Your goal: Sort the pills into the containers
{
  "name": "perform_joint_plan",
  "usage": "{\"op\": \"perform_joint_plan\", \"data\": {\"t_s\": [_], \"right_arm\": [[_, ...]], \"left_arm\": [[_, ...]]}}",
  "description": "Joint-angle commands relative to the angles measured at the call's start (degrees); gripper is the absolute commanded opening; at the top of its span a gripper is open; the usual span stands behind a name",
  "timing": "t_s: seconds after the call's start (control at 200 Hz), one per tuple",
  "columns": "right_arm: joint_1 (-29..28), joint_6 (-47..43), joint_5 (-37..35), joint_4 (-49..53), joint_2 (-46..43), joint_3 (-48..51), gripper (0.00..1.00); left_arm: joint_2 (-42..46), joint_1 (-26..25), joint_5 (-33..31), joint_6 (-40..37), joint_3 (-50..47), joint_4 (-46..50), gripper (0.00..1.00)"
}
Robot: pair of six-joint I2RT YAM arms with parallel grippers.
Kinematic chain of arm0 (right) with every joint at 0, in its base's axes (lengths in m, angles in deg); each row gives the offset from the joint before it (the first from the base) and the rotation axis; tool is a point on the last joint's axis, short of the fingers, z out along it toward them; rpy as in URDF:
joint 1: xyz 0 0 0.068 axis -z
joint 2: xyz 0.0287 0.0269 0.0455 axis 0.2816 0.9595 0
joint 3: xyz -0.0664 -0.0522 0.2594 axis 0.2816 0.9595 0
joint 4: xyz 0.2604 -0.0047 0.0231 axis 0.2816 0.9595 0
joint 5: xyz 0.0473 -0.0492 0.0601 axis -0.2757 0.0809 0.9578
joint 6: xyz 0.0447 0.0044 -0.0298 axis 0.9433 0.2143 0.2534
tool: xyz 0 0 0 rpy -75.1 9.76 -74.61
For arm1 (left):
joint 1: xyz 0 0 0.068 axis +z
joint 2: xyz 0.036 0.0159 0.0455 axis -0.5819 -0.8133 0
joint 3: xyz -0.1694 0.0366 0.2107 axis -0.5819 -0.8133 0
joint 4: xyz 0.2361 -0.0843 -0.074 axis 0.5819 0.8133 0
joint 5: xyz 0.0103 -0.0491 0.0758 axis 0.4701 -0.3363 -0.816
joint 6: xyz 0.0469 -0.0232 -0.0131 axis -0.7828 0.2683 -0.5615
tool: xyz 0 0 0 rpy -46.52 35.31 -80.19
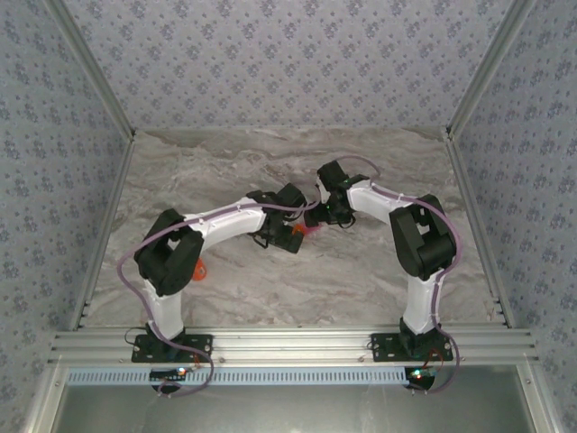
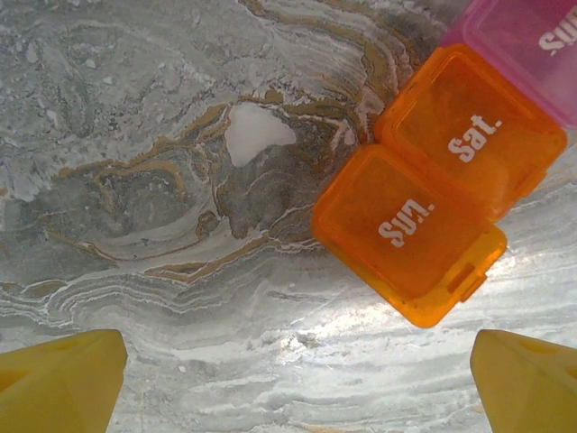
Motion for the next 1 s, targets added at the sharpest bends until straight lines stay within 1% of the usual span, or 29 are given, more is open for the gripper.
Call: {"op": "perform_joint_plan", "data": {"t_s": [0.0, 0.32, 0.57, 0.999], "right_arm": [[-0.7, 0.4, -1.5, 1.3, 1.3, 0.9, 0.76], [-0.9, 0.3, -1.9, 1.3, 1.2, 1.3, 0.75], [-1.0, 0.2, -2.0, 1.3, 1.2, 1.8, 0.75], [-1.2, 0.2, -2.0, 0.9, 1.1, 2.4, 0.75]], "left_arm": [[-1.3, -0.3, -1.0, -0.9, 2.3, 0.0, 0.98], [-1.1, 1.7, -2.6, -0.7, 3.0, 0.0, 0.98], [-0.3, 3.3, -2.6, -1.0, 3.9, 0.0, 0.98], [-1.7, 6.0, -2.9, -1.7, 7.0, 0.4, 0.98]]}}
